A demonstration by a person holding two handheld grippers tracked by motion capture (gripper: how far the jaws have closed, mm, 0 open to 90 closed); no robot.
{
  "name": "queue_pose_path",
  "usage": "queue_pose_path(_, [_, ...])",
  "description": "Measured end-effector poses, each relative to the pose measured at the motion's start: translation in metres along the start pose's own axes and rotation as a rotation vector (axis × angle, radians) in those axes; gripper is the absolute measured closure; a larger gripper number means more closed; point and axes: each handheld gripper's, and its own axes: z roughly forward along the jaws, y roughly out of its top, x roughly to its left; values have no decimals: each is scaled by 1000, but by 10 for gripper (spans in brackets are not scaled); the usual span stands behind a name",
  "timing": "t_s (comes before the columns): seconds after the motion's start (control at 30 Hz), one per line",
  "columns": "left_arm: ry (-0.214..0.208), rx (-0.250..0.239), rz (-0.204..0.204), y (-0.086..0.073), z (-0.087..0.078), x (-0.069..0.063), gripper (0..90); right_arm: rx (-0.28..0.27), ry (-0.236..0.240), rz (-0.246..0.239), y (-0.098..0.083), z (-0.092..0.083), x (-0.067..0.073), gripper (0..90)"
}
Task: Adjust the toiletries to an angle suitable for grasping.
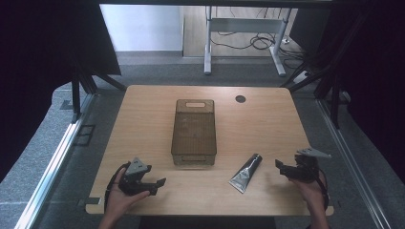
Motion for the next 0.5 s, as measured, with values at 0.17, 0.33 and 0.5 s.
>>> queue_pose_path(0.17, [-6, 5, 2, 0, 5, 0, 230, -5, -3, 0, -1, -6, -4, 213])
queue_pose_path(0.33, [-18, 12, 8, 1, 9, -1, 229, 0, -8, 24, -2, -10, -8, 254])
queue_pose_path(0.5, [-28, 9, 15, 2, 7, -2, 227, -17, 32, 48, -2, -13, -9, 296])
